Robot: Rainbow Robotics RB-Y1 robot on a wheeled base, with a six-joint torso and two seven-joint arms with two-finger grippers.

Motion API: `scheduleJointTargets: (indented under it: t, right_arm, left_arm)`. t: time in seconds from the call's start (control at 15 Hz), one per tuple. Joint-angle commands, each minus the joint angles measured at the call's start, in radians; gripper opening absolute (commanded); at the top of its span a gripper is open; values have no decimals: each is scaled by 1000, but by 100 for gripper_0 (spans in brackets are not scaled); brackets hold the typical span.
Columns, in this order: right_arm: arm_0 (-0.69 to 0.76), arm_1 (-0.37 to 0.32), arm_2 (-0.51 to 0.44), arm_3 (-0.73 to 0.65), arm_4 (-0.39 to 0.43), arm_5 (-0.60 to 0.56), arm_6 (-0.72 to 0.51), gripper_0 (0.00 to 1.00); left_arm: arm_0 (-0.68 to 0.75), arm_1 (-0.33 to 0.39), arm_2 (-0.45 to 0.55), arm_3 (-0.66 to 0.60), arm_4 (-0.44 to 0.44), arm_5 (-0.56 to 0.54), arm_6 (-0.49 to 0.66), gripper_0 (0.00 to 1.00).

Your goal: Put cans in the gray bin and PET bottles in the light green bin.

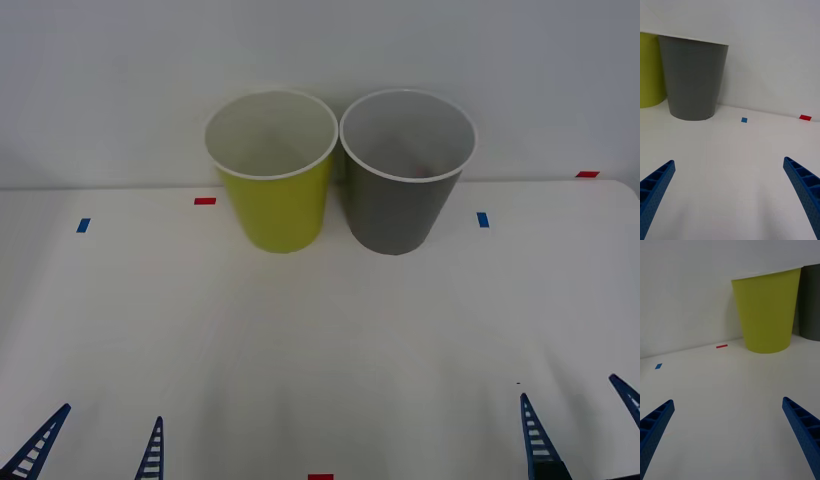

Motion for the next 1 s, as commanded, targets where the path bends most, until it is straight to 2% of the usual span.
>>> scheduleJointTargets:
  t: [0.07,0.27,1.0]
  right_arm:
    - [80,-1,29,0,-46,-71,3,100]
    - [85,2,49,0,-71,-78,5,100]
    - [85,9,54,0,-75,-78,10,100]
  left_arm:
    - [0,0,0,0,0,0,0,100]
    - [0,0,0,0,0,0,0,100]
    - [0,0,0,0,0,0,0,100]
